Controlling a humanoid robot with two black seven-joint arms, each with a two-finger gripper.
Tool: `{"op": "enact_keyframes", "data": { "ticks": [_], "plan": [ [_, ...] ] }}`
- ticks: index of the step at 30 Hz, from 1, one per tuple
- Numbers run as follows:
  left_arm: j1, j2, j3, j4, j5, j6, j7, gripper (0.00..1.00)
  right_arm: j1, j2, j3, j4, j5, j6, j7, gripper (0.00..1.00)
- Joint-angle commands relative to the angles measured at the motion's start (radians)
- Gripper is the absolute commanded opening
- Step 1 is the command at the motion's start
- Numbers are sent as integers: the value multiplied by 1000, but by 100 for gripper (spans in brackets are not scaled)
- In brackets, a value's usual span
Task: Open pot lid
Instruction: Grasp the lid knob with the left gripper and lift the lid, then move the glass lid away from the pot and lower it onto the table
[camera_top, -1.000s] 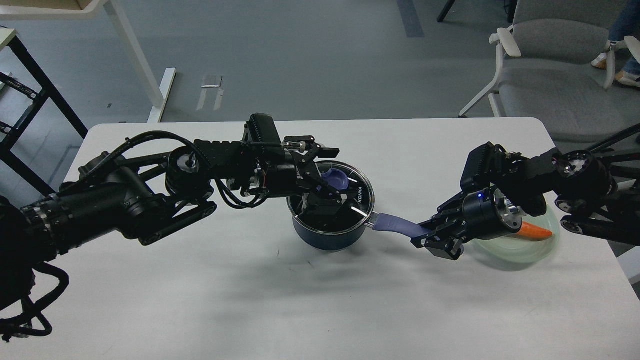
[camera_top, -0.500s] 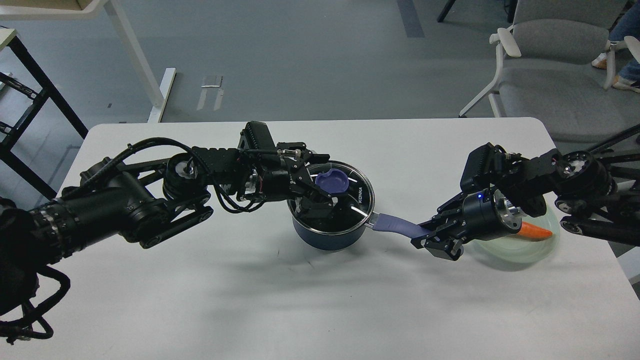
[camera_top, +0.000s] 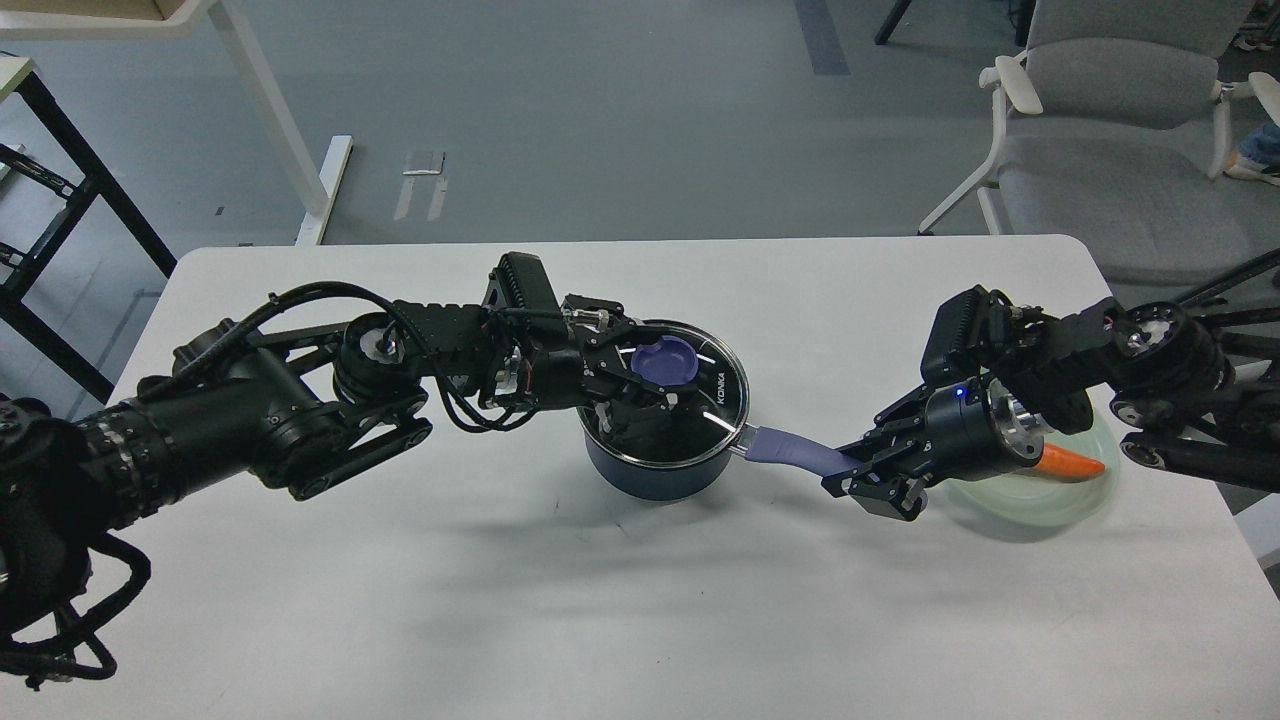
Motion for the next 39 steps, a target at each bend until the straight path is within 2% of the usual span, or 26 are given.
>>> {"op": "enact_keyframes", "data": {
  "ticks": [1,3,6,13,19,24,28,33,39],
  "plan": [
    [-1,2,0,-1,2,-3,0,38,0,1,1,1,0,0,0,28],
    [-4,1,-1,-3,0,-3,0,33,0,1,1,1,0,0,0,28],
    [-10,-1,-1,-9,-4,-7,0,30,0,0,0,1,1,0,0,28],
    [-72,39,-4,-58,-10,-14,0,30,0,-2,0,1,1,0,0,28],
    [-101,192,-3,-130,-10,-12,0,30,0,-2,0,-1,1,0,0,28],
    [-78,378,-1,-170,-36,0,0,31,0,-2,0,-1,1,0,0,28],
    [0,507,3,-181,-116,0,0,31,-1,-2,0,-1,1,0,0,28],
    [141,603,2,-181,-225,14,0,31,-3,-5,0,-1,1,0,0,28],
    [279,640,3,-161,-237,160,0,31,-12,-8,1,-2,1,0,0,29]
  ]
}}
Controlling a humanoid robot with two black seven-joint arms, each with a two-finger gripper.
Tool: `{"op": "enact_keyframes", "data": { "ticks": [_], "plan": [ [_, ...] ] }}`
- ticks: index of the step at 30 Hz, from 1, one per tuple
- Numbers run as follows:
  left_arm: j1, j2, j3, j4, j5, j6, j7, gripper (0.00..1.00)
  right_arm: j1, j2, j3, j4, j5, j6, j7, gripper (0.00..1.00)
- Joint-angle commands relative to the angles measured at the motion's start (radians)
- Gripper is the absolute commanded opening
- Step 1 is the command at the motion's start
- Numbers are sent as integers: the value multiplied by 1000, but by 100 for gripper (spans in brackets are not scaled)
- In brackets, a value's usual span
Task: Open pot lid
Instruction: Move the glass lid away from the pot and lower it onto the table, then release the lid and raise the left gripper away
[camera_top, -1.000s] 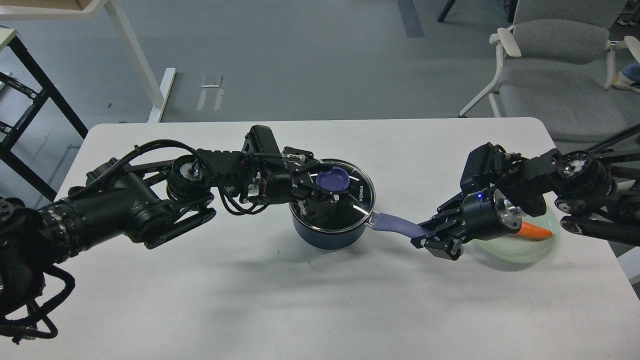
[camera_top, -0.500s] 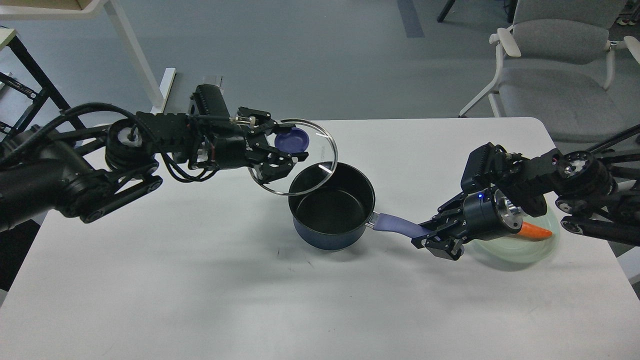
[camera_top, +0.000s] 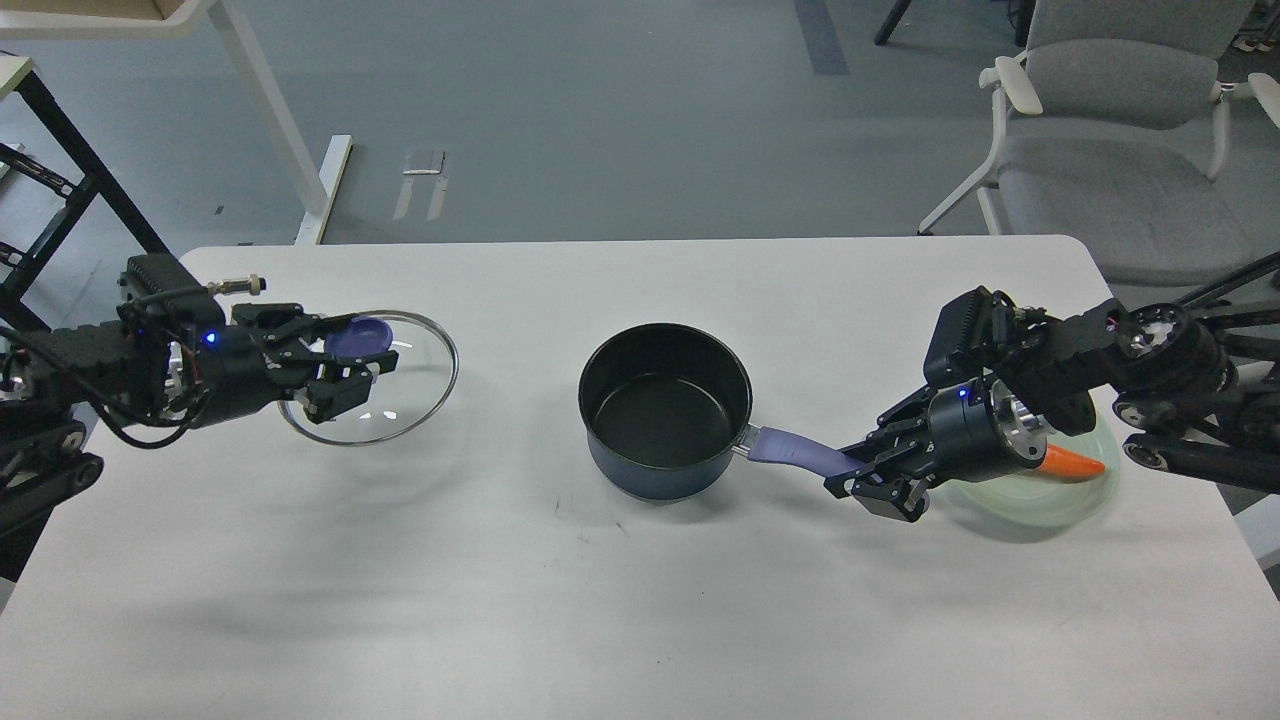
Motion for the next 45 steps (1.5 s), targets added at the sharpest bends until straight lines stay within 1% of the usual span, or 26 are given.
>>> {"op": "enact_keyframes", "data": {
  "ticks": [1,6,10,15,17,20,24,29,32,36,43,45],
  "plan": [
    [79,7,1,25,0,82,0,31,-4,-1,1,-1,0,0,0,29],
    [145,3,1,51,9,158,0,31,-4,5,1,-1,0,0,0,29],
    [172,-3,1,88,47,198,0,31,-3,5,1,-3,2,0,0,29],
    [177,-6,2,134,52,211,0,32,-3,5,1,-3,2,0,0,29],
    [179,-8,2,148,52,211,0,33,-3,5,1,-3,2,0,0,29],
    [179,-19,8,148,52,211,0,41,-4,6,1,-4,2,0,0,29],
    [177,-28,19,148,52,209,0,55,-3,6,1,-4,2,0,0,29],
    [177,-28,19,149,53,211,0,68,-3,6,1,-4,3,0,0,29],
    [171,-29,16,145,49,212,0,92,-3,6,1,-4,3,0,0,29],
    [162,-17,15,112,44,212,0,98,-3,6,1,-4,3,0,0,29],
    [134,6,10,88,29,202,0,99,-1,8,1,-3,3,0,0,29],
    [104,17,11,62,-13,197,0,99,-1,8,1,-3,3,0,0,29]
  ]
}}
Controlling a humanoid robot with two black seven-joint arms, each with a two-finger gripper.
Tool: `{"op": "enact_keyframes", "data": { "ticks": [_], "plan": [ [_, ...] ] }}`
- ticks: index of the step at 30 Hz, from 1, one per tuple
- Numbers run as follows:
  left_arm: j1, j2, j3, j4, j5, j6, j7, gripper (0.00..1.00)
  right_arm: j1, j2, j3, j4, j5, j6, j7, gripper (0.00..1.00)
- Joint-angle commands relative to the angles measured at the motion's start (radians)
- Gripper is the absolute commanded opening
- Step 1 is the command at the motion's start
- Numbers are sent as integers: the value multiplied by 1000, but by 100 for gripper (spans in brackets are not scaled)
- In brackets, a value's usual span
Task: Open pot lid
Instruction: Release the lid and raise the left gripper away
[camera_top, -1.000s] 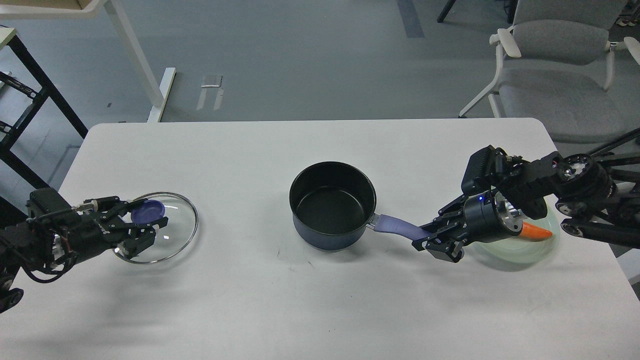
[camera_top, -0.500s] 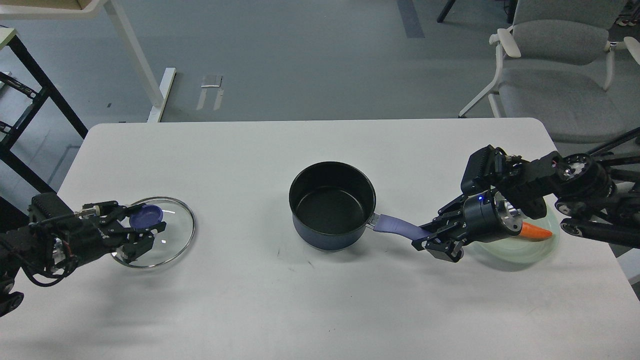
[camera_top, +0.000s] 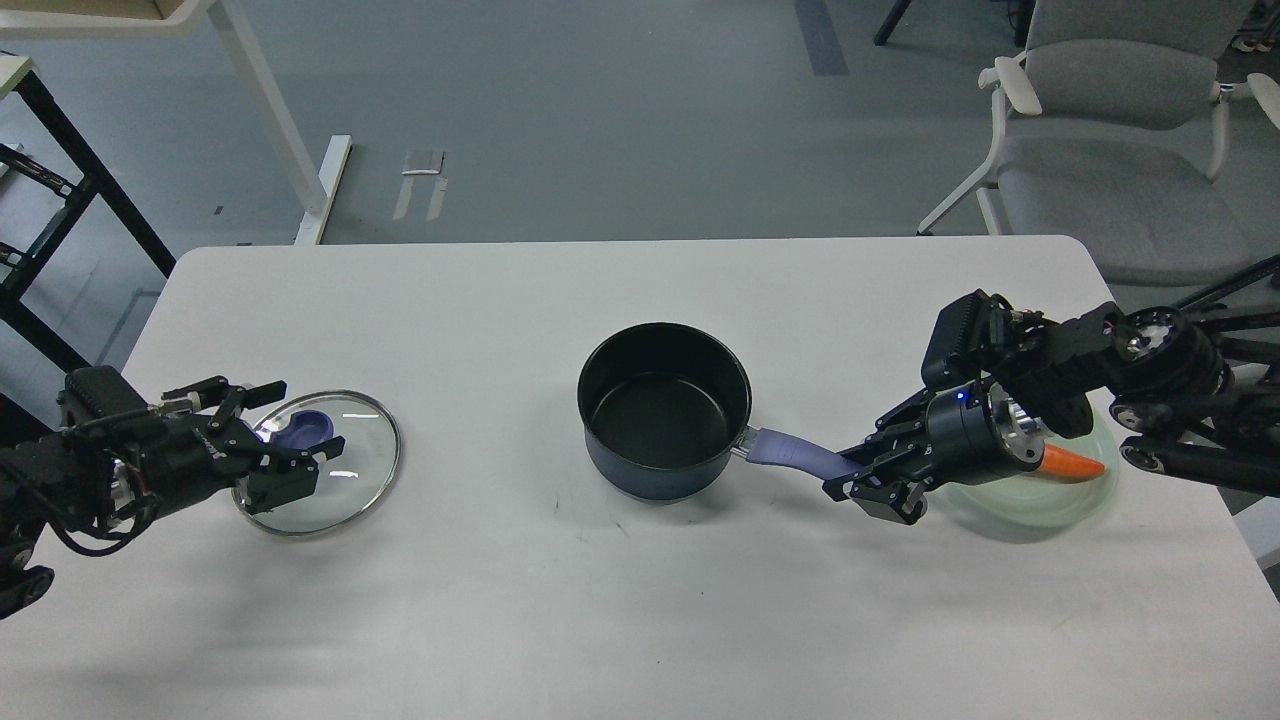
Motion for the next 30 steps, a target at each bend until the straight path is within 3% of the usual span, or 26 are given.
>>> {"op": "enact_keyframes", "data": {
  "ticks": [1,7,18,24,30],
  "plan": [
    [-50,21,1,-44,-76,-18,0,99,1,0,-1,0,0,0,0,29],
    [-160,41,-15,-117,-387,-213,0,99,2,12,-1,-1,0,0,0,36],
    [-203,32,-39,-147,-1061,-449,0,99,21,0,-1,2,6,3,0,95],
    [-200,26,-51,-142,-1369,-544,0,99,47,-64,53,3,61,9,0,97],
    [-199,-3,-65,-130,-1549,-549,0,99,35,-159,147,6,430,2,0,97]
  ]
}}
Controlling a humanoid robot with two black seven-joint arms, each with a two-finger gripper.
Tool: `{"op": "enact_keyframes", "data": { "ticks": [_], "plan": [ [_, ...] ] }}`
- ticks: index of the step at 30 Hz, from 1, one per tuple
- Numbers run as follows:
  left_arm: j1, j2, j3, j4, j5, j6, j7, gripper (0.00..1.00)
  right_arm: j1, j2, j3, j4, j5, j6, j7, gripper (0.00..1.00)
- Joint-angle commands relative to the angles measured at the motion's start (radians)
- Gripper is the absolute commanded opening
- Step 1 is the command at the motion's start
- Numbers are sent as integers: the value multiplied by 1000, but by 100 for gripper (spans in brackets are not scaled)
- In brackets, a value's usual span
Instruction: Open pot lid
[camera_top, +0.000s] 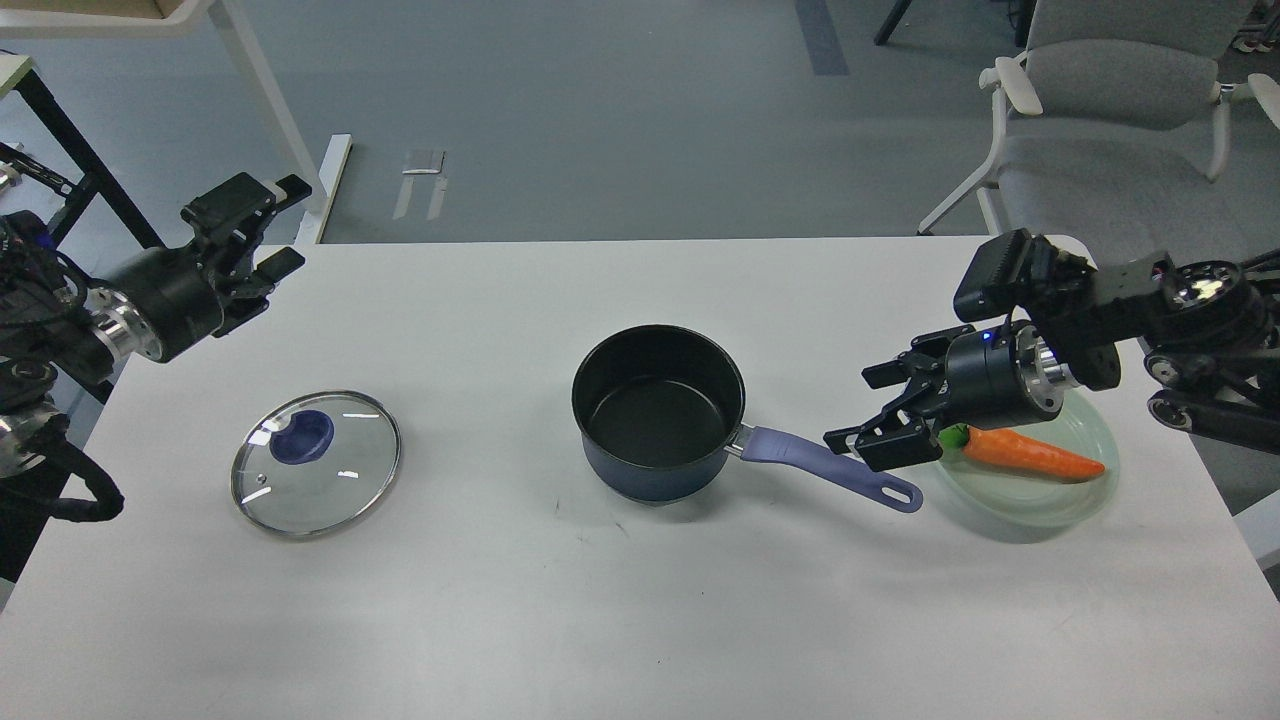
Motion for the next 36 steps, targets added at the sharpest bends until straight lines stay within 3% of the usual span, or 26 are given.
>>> {"op": "enact_keyframes", "data": {
  "ticks": [1,11,18,23,29,36],
  "plan": [
    [2,-23,-10,4,-105,-2,0,99,-17,-50,52,-1,258,-7,0,97],
    [14,-140,-120,84,-293,-6,0,99,-238,-104,332,-11,1036,-24,0,97],
    [81,-253,-243,186,-364,-133,4,99,-480,-30,579,-72,1322,-43,0,98],
    [131,-342,-333,265,-369,-164,63,99,-651,71,769,-143,1345,-44,0,98],
    [180,-419,-420,292,-392,-222,211,99,-760,195,876,-248,1345,-43,0,99],
    [197,-442,-436,292,-392,-224,223,99,-810,248,905,-261,1344,-35,0,99]
  ]
}}
